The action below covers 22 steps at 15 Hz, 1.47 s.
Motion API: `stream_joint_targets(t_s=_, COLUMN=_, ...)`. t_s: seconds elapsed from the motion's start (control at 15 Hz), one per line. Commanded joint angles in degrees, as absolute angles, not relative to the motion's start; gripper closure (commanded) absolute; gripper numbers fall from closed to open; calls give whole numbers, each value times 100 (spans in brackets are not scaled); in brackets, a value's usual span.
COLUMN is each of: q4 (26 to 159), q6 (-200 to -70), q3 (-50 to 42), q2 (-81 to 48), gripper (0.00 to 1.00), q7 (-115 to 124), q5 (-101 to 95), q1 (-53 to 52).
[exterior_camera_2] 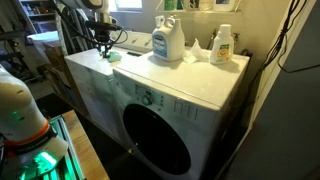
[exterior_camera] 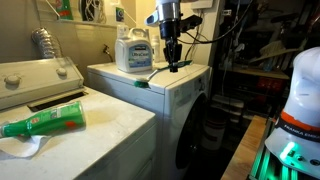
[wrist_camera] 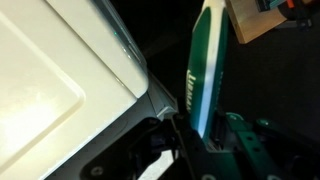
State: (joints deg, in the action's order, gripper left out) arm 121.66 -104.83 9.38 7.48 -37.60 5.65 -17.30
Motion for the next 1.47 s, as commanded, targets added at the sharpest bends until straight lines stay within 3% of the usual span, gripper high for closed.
stream_joint_targets(t_s=0.0, q4=11517, q6=-10348, q3=1195, q2=-87, gripper=94, q7=-3526, q5=131, q1=-1666)
stream_joint_targets(t_s=0.6, q4=9427, q6=-10356, q3=1360, q2=-1914, gripper=94, q7=-2187, q5=-1716, q1=-1856)
stream_joint_targets(t_s=1.13, q4=7814, q6=-10145, q3=1338, q2=-3375, gripper=94, q7=-1885, q5=-2034, q1=-2368)
stream_joint_targets(t_s=1.4, q4=7361, q6=-9383, q3=1369, q2=-3639, gripper=94, q7=-2048, q5=-1859, q1=-2485)
